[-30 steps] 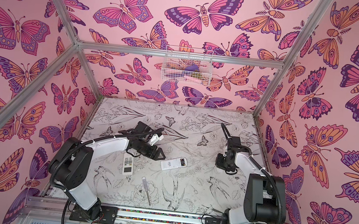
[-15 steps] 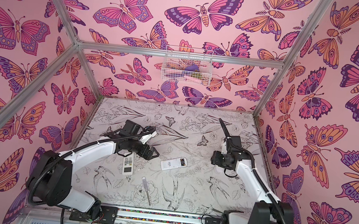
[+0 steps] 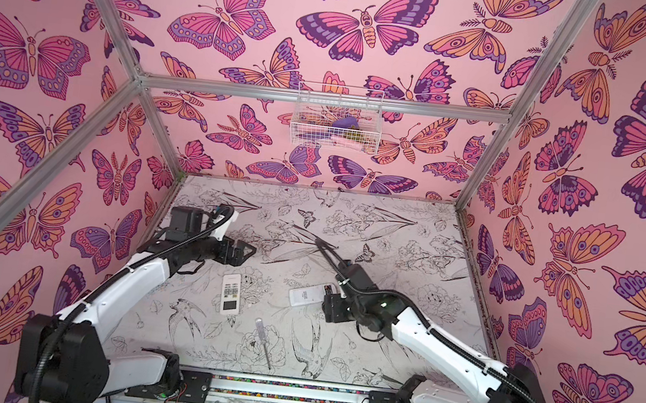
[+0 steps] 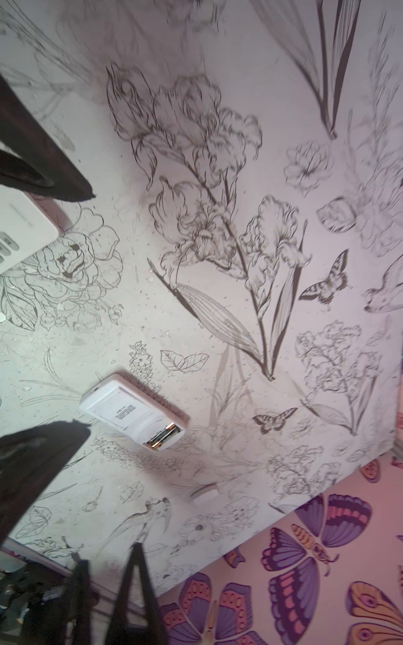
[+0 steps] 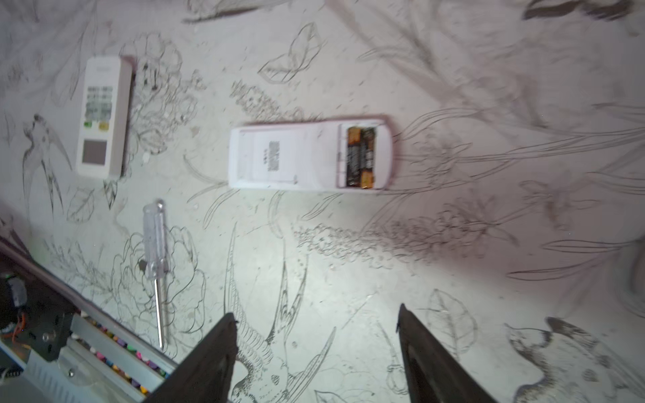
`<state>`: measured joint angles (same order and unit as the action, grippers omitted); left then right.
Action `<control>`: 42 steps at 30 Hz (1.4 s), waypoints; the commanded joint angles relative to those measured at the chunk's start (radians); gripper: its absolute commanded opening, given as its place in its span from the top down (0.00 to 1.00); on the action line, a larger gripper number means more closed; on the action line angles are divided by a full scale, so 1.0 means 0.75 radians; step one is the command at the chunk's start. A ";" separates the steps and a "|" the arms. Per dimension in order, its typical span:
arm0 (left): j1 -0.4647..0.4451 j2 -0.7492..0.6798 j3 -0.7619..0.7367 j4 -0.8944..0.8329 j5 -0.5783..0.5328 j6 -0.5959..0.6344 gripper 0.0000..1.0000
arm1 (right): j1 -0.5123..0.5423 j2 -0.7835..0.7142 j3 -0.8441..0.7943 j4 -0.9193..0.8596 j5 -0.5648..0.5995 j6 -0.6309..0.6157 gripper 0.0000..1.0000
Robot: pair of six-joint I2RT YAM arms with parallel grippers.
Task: Unload the batteries from the remote control
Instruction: 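Reach the right gripper across to the clear-handled screwdriver and grasp it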
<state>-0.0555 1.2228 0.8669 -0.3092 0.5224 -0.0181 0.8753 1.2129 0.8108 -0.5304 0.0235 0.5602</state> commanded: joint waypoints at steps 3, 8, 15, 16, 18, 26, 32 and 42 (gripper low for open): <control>0.184 -0.131 -0.095 0.098 0.008 -0.109 0.01 | 0.245 0.224 0.160 0.080 0.136 0.082 0.28; 0.301 -0.186 -0.115 0.119 -0.048 -0.155 0.00 | 0.374 0.464 0.318 0.078 0.133 0.052 0.32; 0.384 -0.260 -0.139 0.120 -0.056 -0.145 0.00 | 0.437 0.758 0.541 0.050 0.076 -0.014 0.41; 0.389 -0.267 -0.141 0.122 -0.058 -0.137 0.00 | 0.438 0.775 0.550 0.064 0.062 -0.017 0.42; 0.398 -0.275 -0.141 0.121 -0.051 -0.128 0.00 | 0.444 0.807 0.563 0.087 0.027 -0.019 0.44; 0.414 -0.286 -0.151 0.138 -0.032 -0.130 0.00 | 0.469 0.935 0.653 0.093 -0.056 -0.033 0.49; 0.420 -0.300 -0.147 0.128 -0.048 -0.127 0.00 | 0.469 0.996 0.696 0.082 -0.076 -0.038 0.54; 0.428 -0.318 -0.146 0.120 -0.042 -0.120 0.00 | 0.465 1.077 0.753 0.014 -0.056 -0.051 0.62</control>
<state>0.2569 1.0042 0.7704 -0.2256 0.4892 -0.1162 1.2209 1.9907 1.3407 -0.4812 -0.0204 0.5308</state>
